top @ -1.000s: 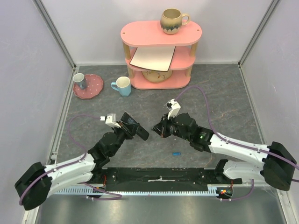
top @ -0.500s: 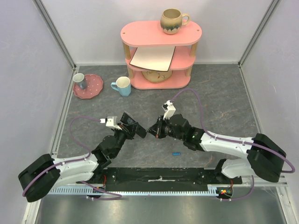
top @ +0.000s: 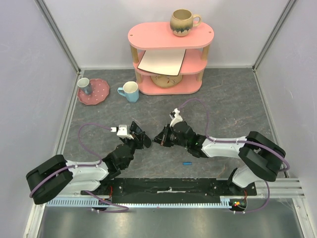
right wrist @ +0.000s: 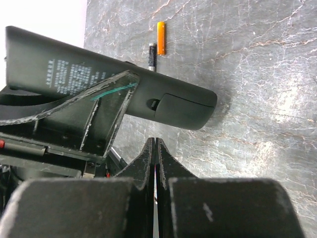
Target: Load the batteries into the remote control
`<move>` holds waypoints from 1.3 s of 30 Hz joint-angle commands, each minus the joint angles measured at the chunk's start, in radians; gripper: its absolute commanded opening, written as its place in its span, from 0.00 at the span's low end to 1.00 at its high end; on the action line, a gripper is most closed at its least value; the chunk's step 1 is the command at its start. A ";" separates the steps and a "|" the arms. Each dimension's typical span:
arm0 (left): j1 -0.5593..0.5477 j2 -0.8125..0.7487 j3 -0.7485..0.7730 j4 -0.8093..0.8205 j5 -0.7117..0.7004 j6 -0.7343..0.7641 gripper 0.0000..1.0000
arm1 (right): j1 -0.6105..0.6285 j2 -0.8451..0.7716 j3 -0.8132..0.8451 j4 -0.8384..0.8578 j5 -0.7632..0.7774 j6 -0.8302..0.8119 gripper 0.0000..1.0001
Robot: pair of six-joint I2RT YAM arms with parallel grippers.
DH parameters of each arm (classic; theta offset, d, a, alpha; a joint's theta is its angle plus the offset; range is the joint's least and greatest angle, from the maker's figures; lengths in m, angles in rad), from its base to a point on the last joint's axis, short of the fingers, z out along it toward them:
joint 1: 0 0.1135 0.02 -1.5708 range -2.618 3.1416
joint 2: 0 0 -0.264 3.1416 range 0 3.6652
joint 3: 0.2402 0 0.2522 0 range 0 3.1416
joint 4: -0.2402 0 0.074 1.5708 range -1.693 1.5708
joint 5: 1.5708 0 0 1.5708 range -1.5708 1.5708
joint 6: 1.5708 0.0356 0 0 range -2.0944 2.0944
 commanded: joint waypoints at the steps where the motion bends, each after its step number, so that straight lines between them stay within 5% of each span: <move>1: -0.008 0.012 0.015 0.104 -0.088 0.048 0.02 | -0.009 0.041 0.038 0.096 -0.023 0.074 0.00; 39: -0.013 0.085 -0.040 0.170 -0.137 0.016 0.02 | -0.026 0.241 0.130 0.197 -0.050 0.119 0.00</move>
